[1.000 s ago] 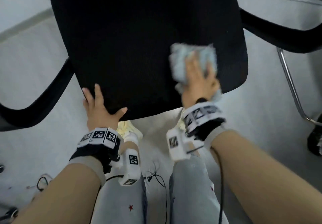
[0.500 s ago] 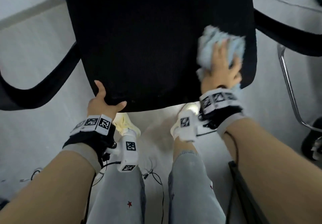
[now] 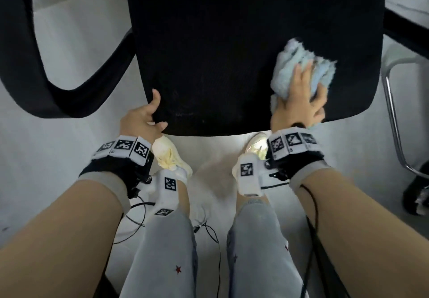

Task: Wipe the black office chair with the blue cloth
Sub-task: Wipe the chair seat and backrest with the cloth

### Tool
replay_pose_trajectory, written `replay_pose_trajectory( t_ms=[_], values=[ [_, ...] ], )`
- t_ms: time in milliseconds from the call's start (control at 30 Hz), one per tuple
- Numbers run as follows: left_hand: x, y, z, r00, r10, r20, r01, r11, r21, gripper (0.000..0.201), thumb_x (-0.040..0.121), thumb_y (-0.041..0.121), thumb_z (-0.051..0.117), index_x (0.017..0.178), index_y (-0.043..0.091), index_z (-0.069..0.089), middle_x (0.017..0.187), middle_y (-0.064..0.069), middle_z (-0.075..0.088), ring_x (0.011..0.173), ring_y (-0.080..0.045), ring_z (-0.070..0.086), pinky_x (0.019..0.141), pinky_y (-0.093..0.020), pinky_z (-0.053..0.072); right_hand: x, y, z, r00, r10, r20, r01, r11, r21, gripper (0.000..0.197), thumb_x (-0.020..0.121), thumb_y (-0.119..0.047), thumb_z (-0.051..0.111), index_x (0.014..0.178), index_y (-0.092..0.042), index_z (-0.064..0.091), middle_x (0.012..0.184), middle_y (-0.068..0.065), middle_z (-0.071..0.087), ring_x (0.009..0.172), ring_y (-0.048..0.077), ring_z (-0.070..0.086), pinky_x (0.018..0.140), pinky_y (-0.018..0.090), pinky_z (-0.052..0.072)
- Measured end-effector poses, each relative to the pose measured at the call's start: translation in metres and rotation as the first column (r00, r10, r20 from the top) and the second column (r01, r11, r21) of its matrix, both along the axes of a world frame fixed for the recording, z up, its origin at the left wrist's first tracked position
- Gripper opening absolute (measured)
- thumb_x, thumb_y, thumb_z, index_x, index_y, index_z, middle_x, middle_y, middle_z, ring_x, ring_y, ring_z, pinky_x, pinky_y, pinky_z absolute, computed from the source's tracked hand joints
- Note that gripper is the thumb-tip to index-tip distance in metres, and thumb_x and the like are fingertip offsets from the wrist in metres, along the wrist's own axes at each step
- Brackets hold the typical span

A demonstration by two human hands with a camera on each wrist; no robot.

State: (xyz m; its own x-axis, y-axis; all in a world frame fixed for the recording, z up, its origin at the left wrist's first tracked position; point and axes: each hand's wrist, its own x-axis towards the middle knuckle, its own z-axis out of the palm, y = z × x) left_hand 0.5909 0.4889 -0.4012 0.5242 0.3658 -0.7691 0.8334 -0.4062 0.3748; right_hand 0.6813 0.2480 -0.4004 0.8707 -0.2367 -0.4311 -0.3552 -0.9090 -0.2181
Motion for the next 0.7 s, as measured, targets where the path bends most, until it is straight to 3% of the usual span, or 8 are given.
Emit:
replay_pose_trajectory(
  t_ms=[100, 200, 267, 333, 433, 533, 633, 700],
  values=[
    [-0.001, 0.003, 0.000, 0.995, 0.096, 0.038, -0.093, 0.992, -0.082, 0.068, 0.086, 0.000, 0.056, 0.136, 0.042, 0.037, 0.124, -0.016, 0.059, 0.110, -0.025, 0.060, 0.100, -0.042, 0.048, -0.040, 0.061, 0.002, 0.899, 0.410, -0.154, -0.370, 0.899, 0.236, 0.086, 0.086, -0.007, 0.051, 0.143, -0.042, -0.003, 0.156, -0.009, -0.008, 0.141, 0.027, -0.005, 0.111, 0.053, 0.009],
    [-0.003, 0.006, 0.001, 0.990, 0.100, 0.096, -0.089, 0.989, -0.116, 0.064, 0.085, 0.007, 0.059, 0.129, 0.049, 0.039, 0.115, -0.009, 0.065, 0.099, -0.018, 0.059, 0.096, -0.046, 0.050, -0.068, 0.087, 0.006, 0.576, 0.817, -0.039, -0.754, 0.549, 0.361, 0.074, 0.090, -0.008, 0.043, 0.144, -0.040, 0.003, 0.155, -0.018, -0.006, 0.138, 0.019, -0.008, 0.110, 0.050, 0.007],
    [-0.002, 0.008, -0.001, 0.990, 0.114, 0.089, -0.106, 0.990, -0.088, 0.064, 0.085, 0.006, 0.058, 0.125, 0.053, 0.039, 0.092, -0.005, 0.066, 0.087, -0.017, 0.059, 0.093, -0.047, 0.051, -0.051, 0.072, 0.003, 0.430, 0.902, -0.049, -0.859, 0.425, 0.284, 0.073, 0.091, -0.013, 0.043, 0.143, -0.040, -0.001, 0.154, -0.019, -0.008, 0.139, 0.021, -0.006, 0.109, 0.048, 0.010],
    [-0.001, 0.008, -0.004, 0.984, 0.168, 0.067, -0.161, 0.982, -0.096, 0.060, 0.085, 0.004, 0.059, 0.128, 0.043, 0.046, 0.086, -0.007, 0.065, 0.084, -0.018, 0.060, 0.093, -0.044, 0.052, -0.026, 0.045, 0.001, 0.558, 0.821, -0.122, -0.802, 0.571, 0.172, 0.078, 0.089, -0.019, 0.051, 0.143, -0.041, -0.002, 0.156, -0.016, -0.005, 0.141, 0.026, -0.001, 0.109, 0.048, 0.012],
    [0.001, 0.006, -0.008, 0.979, 0.200, 0.048, -0.193, 0.972, -0.133, 0.058, 0.081, 0.002, 0.064, 0.127, 0.035, 0.052, 0.090, -0.010, 0.066, 0.086, -0.023, 0.065, 0.093, -0.044, 0.052, 0.013, 0.007, 0.010, 0.977, 0.208, -0.046, -0.206, 0.977, 0.054, 0.072, 0.088, -0.022, 0.053, 0.143, -0.041, 0.010, 0.156, -0.013, 0.001, 0.139, 0.029, 0.010, 0.110, 0.046, 0.014],
    [-0.002, 0.004, -0.008, 0.969, 0.241, 0.047, -0.227, 0.954, -0.197, 0.057, 0.080, -0.002, 0.064, 0.128, 0.029, 0.053, 0.089, -0.010, 0.065, 0.082, -0.020, 0.062, 0.091, -0.041, 0.053, 0.020, 0.025, 0.007, 0.989, -0.149, 0.007, 0.149, 0.989, -0.016, 0.068, 0.089, -0.018, 0.047, 0.144, -0.038, 0.013, 0.157, -0.011, 0.003, 0.139, 0.028, 0.014, 0.111, 0.047, 0.019],
    [-0.006, 0.001, -0.006, 0.967, 0.249, 0.061, -0.230, 0.947, -0.226, 0.056, 0.081, -0.003, 0.062, 0.128, 0.028, 0.054, 0.074, -0.006, 0.063, 0.074, -0.017, 0.059, 0.088, -0.038, 0.053, -0.012, 0.078, 0.007, 0.972, 0.163, -0.170, -0.147, 0.984, 0.102, 0.076, 0.087, -0.017, 0.052, 0.143, -0.041, 0.006, 0.156, 0.003, 0.000, 0.138, 0.034, 0.014, 0.110, 0.049, 0.019],
    [-0.010, 0.003, -0.008, 0.968, 0.244, 0.065, -0.227, 0.954, -0.198, 0.047, 0.079, -0.002, 0.063, 0.106, 0.036, 0.068, 0.061, 0.003, 0.067, 0.072, -0.022, 0.061, 0.087, -0.046, 0.054, -0.044, 0.103, 0.009, 0.744, 0.653, -0.144, -0.608, 0.750, 0.261, 0.074, 0.088, -0.010, 0.046, 0.144, -0.038, 0.006, 0.157, -0.003, -0.003, 0.139, 0.031, 0.004, 0.109, 0.049, 0.014]
  ],
)
